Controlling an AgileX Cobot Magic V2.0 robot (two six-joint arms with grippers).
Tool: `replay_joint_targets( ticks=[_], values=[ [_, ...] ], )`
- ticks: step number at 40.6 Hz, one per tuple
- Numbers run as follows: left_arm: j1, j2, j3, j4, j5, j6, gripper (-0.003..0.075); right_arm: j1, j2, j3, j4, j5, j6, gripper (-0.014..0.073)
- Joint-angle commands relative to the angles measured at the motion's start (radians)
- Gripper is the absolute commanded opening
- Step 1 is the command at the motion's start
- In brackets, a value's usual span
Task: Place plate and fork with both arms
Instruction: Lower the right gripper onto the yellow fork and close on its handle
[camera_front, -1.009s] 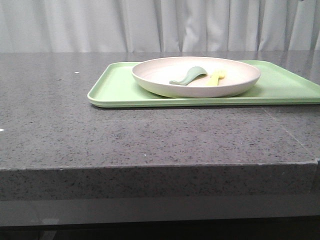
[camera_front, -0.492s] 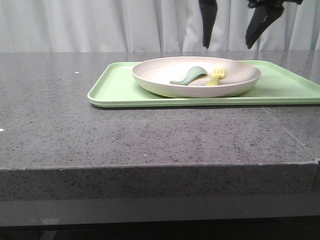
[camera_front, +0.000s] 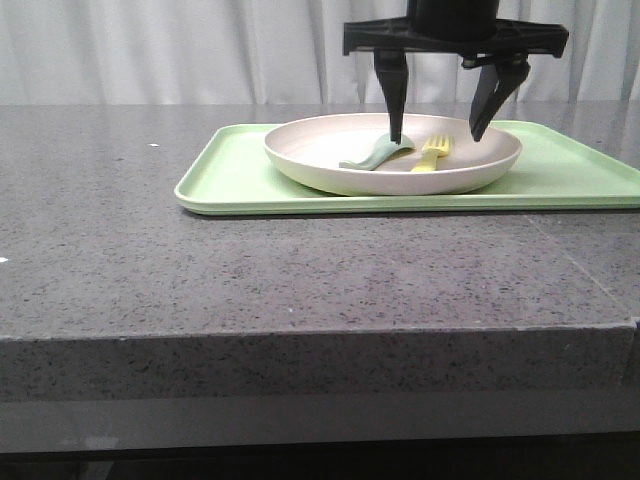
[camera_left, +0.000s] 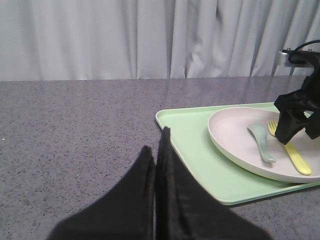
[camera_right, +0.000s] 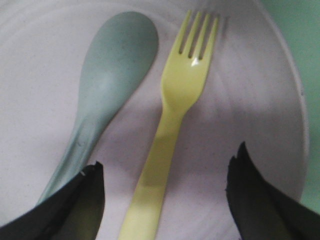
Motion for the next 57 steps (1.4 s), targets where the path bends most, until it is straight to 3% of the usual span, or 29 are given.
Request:
replay_joint_targets(
  ticks=[1,22,35,51,57],
  values=[
    [0.002,0.000,-0.027,-0.005,-0.080,-0.010,-0.0018,-0.005,-0.050,-0.035,-0.015,-0.017,0.007,0.0528],
    [0.002,0.000,-0.027,-0.005,-0.080,-0.010,-0.0018,-0.005,-0.001,-0.034,-0.015,-0.009,0.007,0.0521],
    [0.002,0.000,-0.027,-0.005,-0.080,-0.010,-0.0018,-0.005,-0.001,-0.034,-0.014,-0.009,0.007,0.0246],
    [0.002,0.000,-0.027,-0.005,-0.080,-0.010,-0.0018,-0.005,-0.001,-0.034,-0.014,-0.008,0.007,0.0222],
    [0.002,0.000,-0.027,-0.005,-0.080,-0.010,-0.0018,-0.005,-0.001,-0.034,-0.014,-0.006,0.007,0.0157]
  ],
)
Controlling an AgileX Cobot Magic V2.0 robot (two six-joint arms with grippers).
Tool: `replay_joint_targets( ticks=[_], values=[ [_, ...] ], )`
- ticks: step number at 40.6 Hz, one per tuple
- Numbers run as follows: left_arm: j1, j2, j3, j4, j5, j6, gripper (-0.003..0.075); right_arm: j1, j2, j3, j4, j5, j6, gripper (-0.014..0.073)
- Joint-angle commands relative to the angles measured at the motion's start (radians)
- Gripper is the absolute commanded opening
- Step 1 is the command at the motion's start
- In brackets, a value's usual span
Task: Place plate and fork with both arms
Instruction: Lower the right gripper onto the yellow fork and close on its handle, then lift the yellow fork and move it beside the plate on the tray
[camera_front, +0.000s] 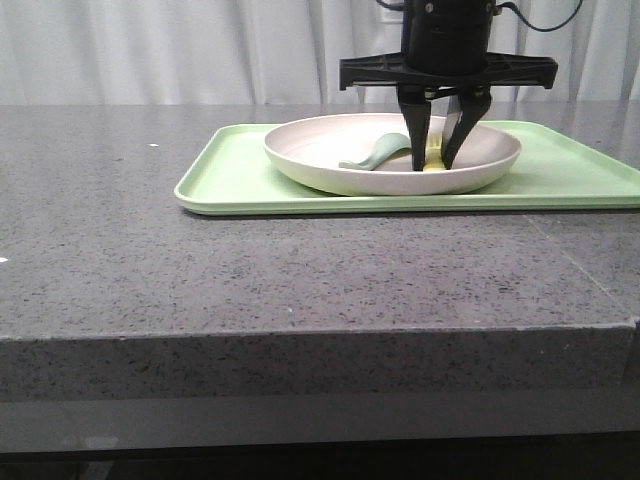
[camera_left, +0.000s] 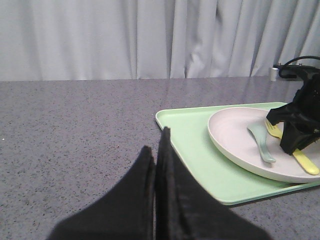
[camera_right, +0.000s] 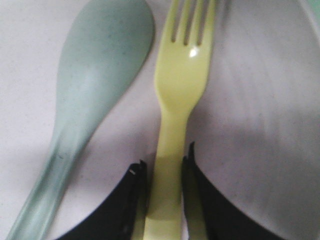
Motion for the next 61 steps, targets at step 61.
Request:
replay_joint_targets(
  ticks=[61],
  values=[
    [0.002,0.000,-0.027,-0.005,-0.080,-0.010,-0.0018,-0.049,-0.167,-0.085,-0.038,0.014,-0.012,0.0129]
  ],
)
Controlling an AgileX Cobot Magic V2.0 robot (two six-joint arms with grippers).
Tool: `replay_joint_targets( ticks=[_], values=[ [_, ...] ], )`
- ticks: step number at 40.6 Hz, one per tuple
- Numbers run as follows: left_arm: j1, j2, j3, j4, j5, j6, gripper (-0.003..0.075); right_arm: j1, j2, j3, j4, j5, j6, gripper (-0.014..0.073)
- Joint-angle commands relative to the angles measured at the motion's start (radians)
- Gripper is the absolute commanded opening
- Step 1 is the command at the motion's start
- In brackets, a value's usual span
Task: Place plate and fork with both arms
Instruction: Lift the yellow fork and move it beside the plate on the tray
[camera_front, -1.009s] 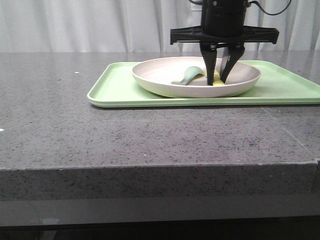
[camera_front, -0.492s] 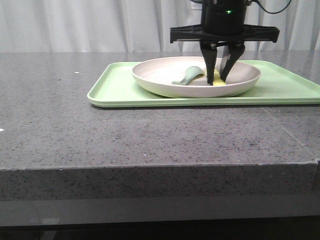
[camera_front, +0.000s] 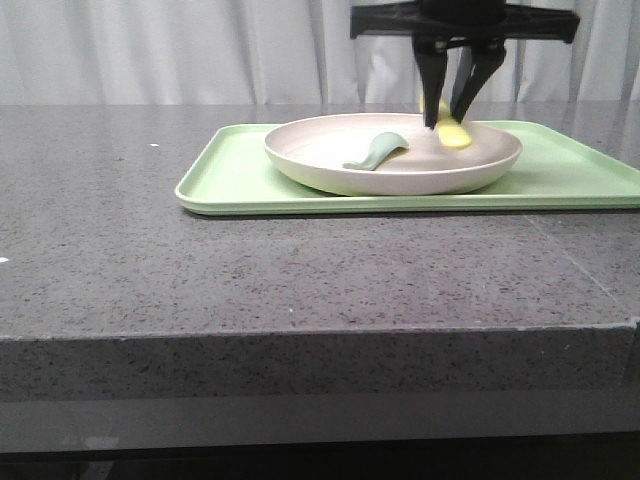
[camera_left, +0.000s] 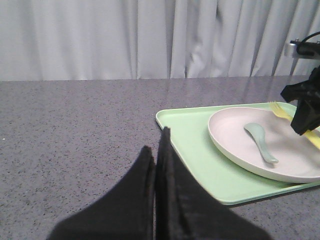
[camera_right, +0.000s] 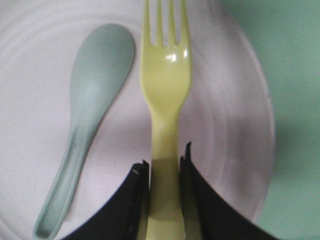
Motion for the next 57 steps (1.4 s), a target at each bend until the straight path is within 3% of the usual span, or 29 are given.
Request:
replay_joint_targets(
  ticks=[1,11,25,57],
  values=[
    [0.002,0.000,-0.027,-0.005,-0.080,-0.010,-0.0018,-0.032,-0.079,-0.082,-0.030,0.013,-0.026,0.0129],
    [0.002,0.000,-0.027,-0.005,-0.080,-0.010,-0.0018,-0.124,-0.079,-0.223,-0.029,0.088,-0.159,0.0129],
    [0.002,0.000,-0.027,-0.005,-0.080,-0.010,-0.0018,-0.259,-0.038,-0.228,0.044,0.106,-0.304,0.0129],
    [0.002,0.000,-0.027,-0.005,-0.080,-0.010,-0.0018,-0.266,0.147,-0.229,0.095,0.132,-0.340,0.0131]
  ],
)
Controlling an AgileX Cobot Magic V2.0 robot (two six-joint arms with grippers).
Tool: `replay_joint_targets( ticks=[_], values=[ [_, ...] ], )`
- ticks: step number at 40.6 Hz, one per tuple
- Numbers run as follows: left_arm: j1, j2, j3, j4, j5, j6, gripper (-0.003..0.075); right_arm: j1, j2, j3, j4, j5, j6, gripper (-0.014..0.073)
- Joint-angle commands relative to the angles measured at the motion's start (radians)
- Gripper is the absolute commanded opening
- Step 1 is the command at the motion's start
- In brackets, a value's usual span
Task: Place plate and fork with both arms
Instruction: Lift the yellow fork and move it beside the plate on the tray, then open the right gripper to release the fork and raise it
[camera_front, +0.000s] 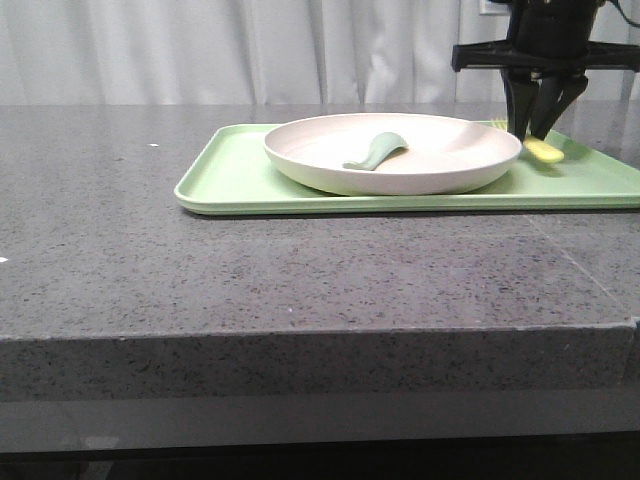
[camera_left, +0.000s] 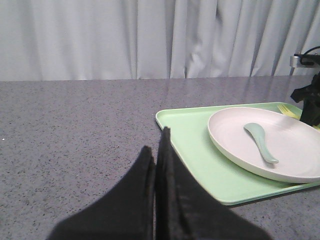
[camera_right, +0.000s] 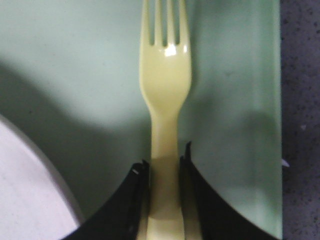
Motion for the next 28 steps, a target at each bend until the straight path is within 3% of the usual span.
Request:
replay_joint_targets(
  ticks=[1,5,22,28],
  values=[
    [0.002,0.000,-0.027,-0.005,-0.080,-0.008,-0.0018,-0.006,-0.063,-0.030,-0.004,0.072,-0.013,0.0132],
    [0.002,0.000,-0.027,-0.005,-0.080,-0.008,-0.0018,-0.007,-0.062,-0.030,-0.011,0.078,-0.013,0.0150],
    [0.002,0.000,-0.027,-0.005,-0.080,-0.008,-0.0018,-0.007,-0.061,-0.030,-0.011,0.086,-0.012,0.0419],
    [0.002,0.000,-0.027,-0.005,-0.080,-0.008,-0.0018,-0.007,-0.074,-0.035,-0.011,0.086,-0.012,0.0430]
  ],
)
